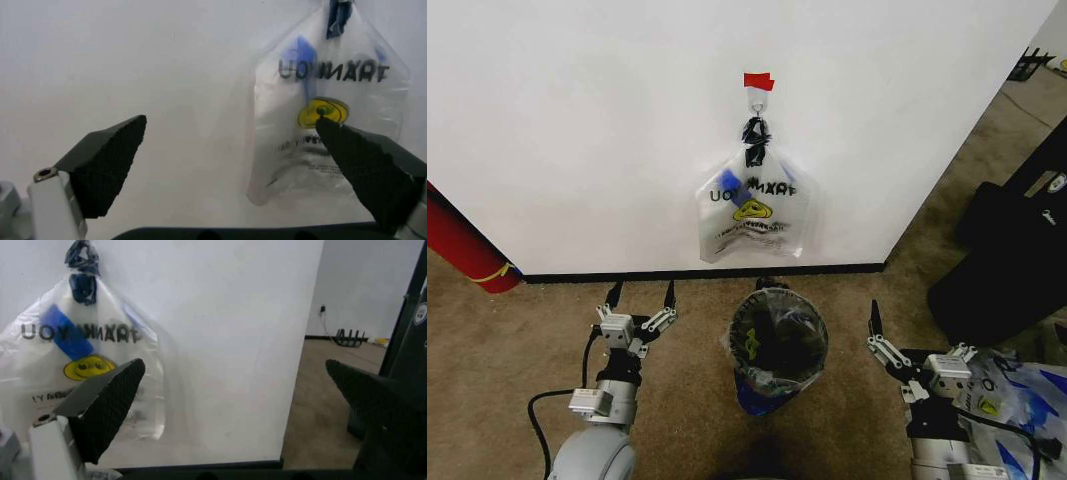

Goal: Pick up the garbage bag from the wall and place it over the trash bin.

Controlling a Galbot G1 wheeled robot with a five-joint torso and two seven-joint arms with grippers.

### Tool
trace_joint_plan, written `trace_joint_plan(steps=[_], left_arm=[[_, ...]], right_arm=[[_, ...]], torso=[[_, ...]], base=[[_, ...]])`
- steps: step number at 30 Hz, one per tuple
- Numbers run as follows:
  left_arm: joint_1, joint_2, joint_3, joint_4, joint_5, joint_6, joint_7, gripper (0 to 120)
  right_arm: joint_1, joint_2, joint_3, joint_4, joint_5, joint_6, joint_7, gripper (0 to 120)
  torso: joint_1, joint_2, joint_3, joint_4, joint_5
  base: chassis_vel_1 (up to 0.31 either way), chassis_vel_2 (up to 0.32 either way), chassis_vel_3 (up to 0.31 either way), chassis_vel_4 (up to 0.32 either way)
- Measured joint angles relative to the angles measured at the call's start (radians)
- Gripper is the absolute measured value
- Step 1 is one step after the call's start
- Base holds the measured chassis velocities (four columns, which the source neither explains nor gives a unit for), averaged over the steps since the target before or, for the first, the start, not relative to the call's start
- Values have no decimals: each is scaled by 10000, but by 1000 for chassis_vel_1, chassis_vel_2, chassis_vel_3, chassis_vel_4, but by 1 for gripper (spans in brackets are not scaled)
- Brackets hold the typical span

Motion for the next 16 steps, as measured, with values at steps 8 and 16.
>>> trace_joint_plan(steps=[8, 16], left_arm=[[-29, -7, 16, 81, 58, 35, -43, 100], [67, -115, 3, 122, 180, 28, -57, 100]], right_arm=[[0, 0, -24, 1, 40, -3, 7, 100], [144, -1, -301, 22, 313, -262, 164, 100]], torso=[[0, 0, 0, 0, -1], [0, 0, 0, 1, -1]], base=[[0, 0, 0, 0], [0, 0, 0, 0]])
